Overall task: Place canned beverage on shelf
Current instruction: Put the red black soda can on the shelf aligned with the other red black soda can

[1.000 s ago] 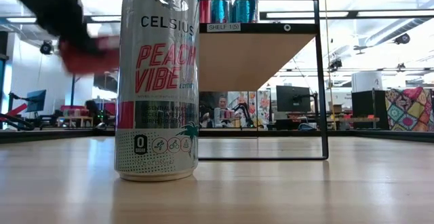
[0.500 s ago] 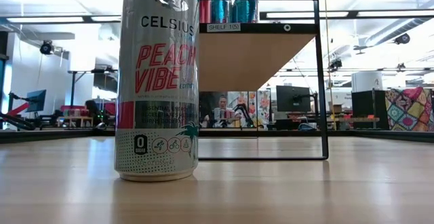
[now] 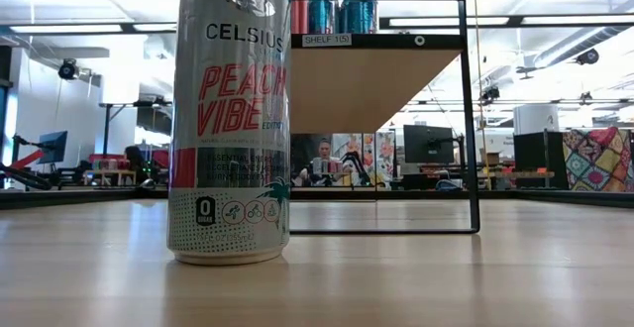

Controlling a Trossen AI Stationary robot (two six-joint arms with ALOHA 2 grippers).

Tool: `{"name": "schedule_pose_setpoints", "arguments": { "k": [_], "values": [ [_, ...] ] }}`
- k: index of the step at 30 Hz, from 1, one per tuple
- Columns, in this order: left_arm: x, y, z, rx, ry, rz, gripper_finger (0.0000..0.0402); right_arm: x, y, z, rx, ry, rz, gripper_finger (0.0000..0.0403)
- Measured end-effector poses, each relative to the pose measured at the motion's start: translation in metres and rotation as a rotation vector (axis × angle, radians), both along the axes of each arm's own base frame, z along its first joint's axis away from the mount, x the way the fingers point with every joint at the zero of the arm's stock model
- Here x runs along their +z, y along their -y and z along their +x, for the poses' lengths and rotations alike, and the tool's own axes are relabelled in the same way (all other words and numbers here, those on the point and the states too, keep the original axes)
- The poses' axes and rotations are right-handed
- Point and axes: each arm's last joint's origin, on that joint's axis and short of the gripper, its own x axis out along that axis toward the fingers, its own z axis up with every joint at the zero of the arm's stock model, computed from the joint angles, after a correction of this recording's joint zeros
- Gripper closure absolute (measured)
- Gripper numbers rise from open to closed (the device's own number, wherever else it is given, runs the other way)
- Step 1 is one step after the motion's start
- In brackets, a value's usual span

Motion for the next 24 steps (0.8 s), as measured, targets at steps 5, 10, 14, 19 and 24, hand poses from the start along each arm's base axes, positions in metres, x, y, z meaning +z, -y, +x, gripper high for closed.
{"name": "schedule_pose_setpoints", "arguments": {
  "k": [5,10,14,19,24],
  "values": [
    [0.009,0.011,0.015,0.003,-0.015,0.026,0.0122,0.002,0.000,0.000,0.032,0.023,-0.282,0.0394],
    [0.015,0.020,0.026,0.002,-0.026,0.035,0.0122,0.006,0.000,0.001,0.039,0.059,-0.393,0.0394],
    [0.020,0.025,0.033,0.009,-0.020,0.029,0.0121,0.012,-0.002,0.000,0.037,0.124,-0.460,0.0390],
    [0.017,0.028,0.038,0.021,-0.023,0.007,0.0121,0.015,-0.007,-0.001,0.055,0.151,-0.613,0.0352],
    [0.015,0.023,0.039,0.081,0.006,-0.068,0.0121,0.016,-0.008,-0.001,0.064,0.162,-0.735,0.0284]
  ]
}}
